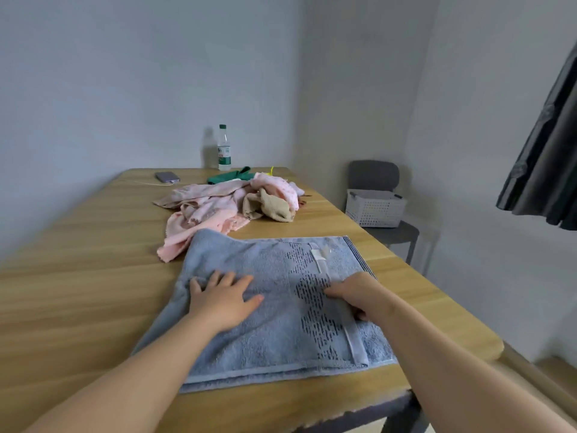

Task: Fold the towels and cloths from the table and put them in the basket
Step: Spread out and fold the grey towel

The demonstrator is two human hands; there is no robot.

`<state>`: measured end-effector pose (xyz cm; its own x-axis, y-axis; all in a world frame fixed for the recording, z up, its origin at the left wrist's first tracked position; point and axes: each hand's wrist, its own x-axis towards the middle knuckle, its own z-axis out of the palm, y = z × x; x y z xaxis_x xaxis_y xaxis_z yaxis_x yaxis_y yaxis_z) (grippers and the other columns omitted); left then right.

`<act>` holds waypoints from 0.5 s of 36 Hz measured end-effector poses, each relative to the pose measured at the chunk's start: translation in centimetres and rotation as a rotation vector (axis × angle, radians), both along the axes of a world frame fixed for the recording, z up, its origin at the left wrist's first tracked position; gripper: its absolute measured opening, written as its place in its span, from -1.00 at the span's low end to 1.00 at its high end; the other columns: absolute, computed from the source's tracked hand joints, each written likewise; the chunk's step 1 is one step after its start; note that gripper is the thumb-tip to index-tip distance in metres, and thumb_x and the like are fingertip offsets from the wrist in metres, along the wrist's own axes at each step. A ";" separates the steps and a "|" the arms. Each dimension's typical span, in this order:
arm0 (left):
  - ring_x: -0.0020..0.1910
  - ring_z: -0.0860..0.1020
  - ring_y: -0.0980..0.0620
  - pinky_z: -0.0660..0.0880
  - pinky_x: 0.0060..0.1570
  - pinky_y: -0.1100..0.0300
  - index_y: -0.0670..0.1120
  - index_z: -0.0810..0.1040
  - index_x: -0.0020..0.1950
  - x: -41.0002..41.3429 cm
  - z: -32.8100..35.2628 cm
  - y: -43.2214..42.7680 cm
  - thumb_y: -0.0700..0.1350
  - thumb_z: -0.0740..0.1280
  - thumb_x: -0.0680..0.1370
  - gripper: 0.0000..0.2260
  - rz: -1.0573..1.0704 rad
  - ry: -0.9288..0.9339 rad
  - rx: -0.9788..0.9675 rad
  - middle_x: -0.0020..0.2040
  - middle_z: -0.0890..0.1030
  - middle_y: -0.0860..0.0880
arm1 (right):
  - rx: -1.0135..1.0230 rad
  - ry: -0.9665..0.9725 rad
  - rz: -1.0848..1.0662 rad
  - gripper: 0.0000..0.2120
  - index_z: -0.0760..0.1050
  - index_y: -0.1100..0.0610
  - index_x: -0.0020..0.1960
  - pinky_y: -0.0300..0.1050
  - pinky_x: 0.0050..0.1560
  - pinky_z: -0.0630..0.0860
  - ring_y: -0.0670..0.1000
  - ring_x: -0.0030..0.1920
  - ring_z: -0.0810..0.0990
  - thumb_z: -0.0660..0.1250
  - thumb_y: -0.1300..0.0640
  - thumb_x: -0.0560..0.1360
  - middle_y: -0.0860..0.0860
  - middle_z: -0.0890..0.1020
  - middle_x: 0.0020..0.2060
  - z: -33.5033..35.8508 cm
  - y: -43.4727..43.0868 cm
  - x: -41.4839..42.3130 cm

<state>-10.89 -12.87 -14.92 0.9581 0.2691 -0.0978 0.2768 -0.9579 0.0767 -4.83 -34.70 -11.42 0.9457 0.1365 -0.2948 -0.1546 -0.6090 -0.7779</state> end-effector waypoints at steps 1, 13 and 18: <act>0.52 -0.09 -0.05 -0.11 0.40 -0.28 0.18 0.00 0.51 -0.1 -0.2 -0.2 0.31 -0.06 0.56 -0.46 0.015 -0.012 0.008 0.55 0.02 0.06 | -0.006 -0.035 0.029 -0.72 0.33 0.21 -0.29 -0.26 -0.53 0.26 -0.01 -0.48 0.36 0.33 0.13 0.52 0.06 0.40 -0.46 0.1 0.0 0.0; 0.40 0.28 0.05 0.22 0.30 0.09 0.07 0.29 0.44 1.8 4.9 -3.6 0.08 0.13 0.60 -0.60 -0.149 -0.710 -0.142 0.41 0.35 0.06 | 0.345 -0.399 -0.005 -0.87 0.59 0.10 -0.06 -0.02 0.04 0.52 0.08 -0.08 0.59 0.26 0.14 0.55 0.08 0.63 -0.12 7.1 -2.2 0.9; 0.44 0.21 0.02 0.18 0.35 -0.01 0.15 0.13 0.48 2.4 3.0 -5.6 0.19 0.08 0.58 -0.53 -0.174 -0.341 -0.145 0.48 0.22 0.09 | -0.020 -0.200 0.004 -0.80 0.54 0.26 -0.10 0.00 -0.03 0.55 0.15 -0.08 0.61 0.24 0.13 0.54 0.16 0.61 -0.13 4.2 -5.6 0.7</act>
<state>-8.45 -18.44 -11.89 0.9723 0.1064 0.2081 0.0466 -0.9607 0.2736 -4.12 -40.34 -7.23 0.9853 0.1361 -0.1036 0.0042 -0.6249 -0.7807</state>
